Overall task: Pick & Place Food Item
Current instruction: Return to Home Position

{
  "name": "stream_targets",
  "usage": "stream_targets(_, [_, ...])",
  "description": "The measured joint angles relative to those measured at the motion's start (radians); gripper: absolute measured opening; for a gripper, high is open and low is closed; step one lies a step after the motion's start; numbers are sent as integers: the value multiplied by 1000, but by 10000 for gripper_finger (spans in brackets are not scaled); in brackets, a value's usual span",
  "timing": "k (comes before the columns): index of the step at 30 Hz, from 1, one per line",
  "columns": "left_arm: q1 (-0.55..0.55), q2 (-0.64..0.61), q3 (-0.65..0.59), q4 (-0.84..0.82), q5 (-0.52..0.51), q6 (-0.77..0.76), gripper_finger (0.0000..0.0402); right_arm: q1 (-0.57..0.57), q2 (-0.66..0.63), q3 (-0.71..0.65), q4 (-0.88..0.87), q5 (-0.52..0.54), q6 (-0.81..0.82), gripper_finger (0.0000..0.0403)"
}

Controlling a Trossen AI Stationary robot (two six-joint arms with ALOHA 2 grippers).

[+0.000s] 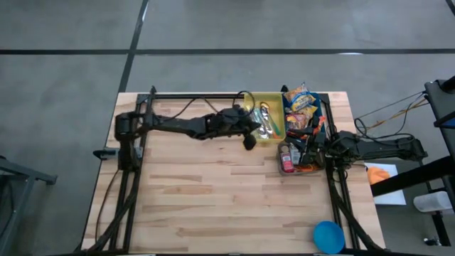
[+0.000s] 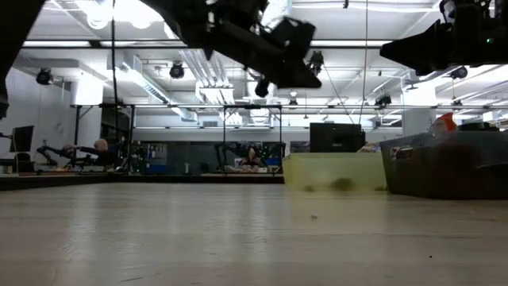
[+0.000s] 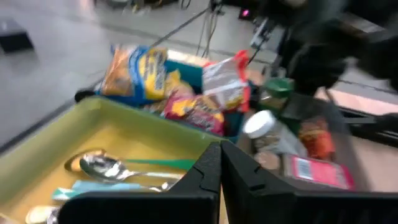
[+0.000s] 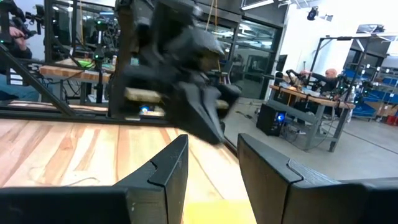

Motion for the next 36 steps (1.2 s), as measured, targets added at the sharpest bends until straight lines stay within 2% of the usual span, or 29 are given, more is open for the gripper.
stream_targets(9, [-101, -288, -372, 287, -17, 170, 1, 0, 0, 0, 0, -1, 0, 137])
stream_targets(22, [-201, -701, -841, 403, -157, 201, 0, 0, 0, 0, 0, -1, 0, 137])
stream_targets(28, [-232, -865, -1029, 467, -127, 296, 0, 0, 0, 0, 0, -1, 0, 137])
stream_targets(36, [-233, -985, -1229, 651, -50, 360, 0, 0, 0, 0, 0, -1, 0, 137])
